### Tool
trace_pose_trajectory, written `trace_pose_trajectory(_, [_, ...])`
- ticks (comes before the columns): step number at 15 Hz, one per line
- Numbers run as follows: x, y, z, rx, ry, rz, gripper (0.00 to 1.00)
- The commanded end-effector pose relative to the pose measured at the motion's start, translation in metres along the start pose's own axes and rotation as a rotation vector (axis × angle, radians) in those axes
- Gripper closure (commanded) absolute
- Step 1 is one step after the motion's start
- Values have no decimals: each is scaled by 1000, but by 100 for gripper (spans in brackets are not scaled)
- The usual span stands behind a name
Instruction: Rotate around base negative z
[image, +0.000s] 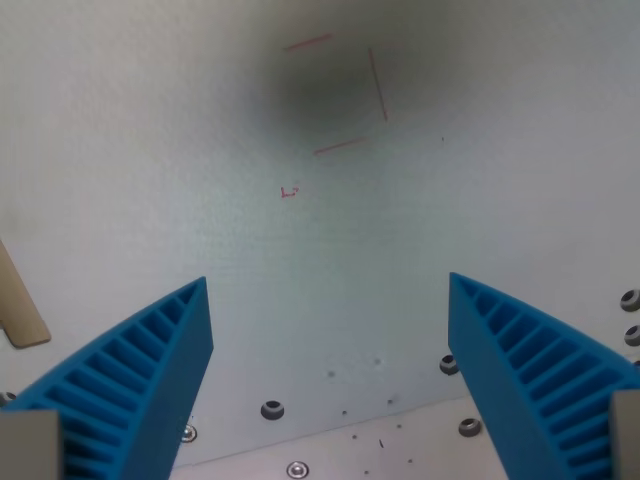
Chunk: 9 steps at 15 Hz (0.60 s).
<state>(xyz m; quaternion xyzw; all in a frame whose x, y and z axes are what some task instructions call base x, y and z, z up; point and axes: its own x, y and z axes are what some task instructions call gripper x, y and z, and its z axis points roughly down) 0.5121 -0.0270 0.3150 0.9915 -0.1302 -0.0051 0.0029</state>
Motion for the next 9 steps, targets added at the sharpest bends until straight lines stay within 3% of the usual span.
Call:
trace_pose_trajectory(1, [0,0,-2,5,1,166,0])
trace_pose_trajectory(9, [0,0,-2,6,0,273,0])
